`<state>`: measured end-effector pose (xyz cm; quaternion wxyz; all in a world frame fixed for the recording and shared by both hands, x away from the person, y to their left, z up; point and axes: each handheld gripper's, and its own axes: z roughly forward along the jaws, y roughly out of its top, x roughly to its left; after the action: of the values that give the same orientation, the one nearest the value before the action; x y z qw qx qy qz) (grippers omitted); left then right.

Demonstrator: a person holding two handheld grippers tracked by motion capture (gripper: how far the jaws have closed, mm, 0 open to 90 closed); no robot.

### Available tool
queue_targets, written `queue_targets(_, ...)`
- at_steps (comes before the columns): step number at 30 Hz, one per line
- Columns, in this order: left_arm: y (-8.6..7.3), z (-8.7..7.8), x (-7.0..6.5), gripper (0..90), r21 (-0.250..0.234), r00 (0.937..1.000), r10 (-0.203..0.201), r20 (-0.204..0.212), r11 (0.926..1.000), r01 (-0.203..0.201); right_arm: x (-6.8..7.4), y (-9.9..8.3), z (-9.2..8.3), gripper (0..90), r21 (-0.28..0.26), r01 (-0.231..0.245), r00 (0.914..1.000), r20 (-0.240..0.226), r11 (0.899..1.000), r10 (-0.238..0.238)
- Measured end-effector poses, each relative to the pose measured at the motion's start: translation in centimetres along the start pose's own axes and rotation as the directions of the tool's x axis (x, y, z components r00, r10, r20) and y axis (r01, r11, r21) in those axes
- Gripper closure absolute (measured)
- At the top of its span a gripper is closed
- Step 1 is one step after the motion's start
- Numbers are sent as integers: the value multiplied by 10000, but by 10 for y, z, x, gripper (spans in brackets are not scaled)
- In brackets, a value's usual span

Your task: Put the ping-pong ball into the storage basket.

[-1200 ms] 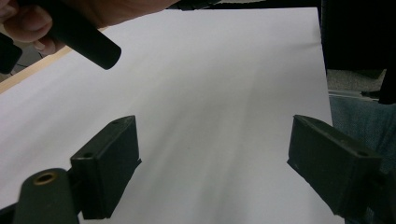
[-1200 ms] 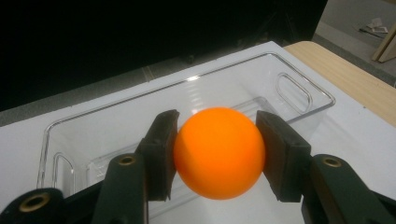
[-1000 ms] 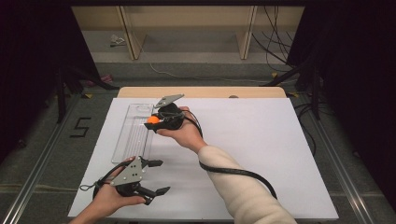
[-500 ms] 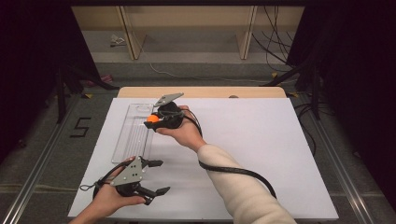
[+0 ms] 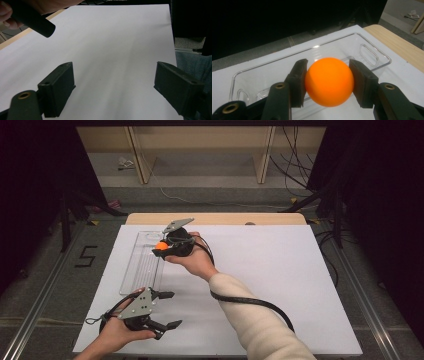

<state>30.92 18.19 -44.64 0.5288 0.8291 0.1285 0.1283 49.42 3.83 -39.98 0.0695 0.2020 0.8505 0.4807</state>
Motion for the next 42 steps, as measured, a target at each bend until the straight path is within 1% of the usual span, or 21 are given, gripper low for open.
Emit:
queue_targets(14, 0, 0, 0, 160, -11, 10000, -3, 27, 10000, 3, 1, 5, 6, 513, 21, 29, 10000, -37, 10000, -29)
queue_targets(31, 0, 1, -1, 160, 0, 10000, 2, 53, 10000, -2, 2, 6, 15, 513, 177, -8, 10000, -98, 9998, 10)
queue_targets(42, 0, 1, -1, 160, -4, 10000, 1, 71, 10000, -1, 4, 10, 21, 513, 254, 71, 9999, -146, 9997, -67)
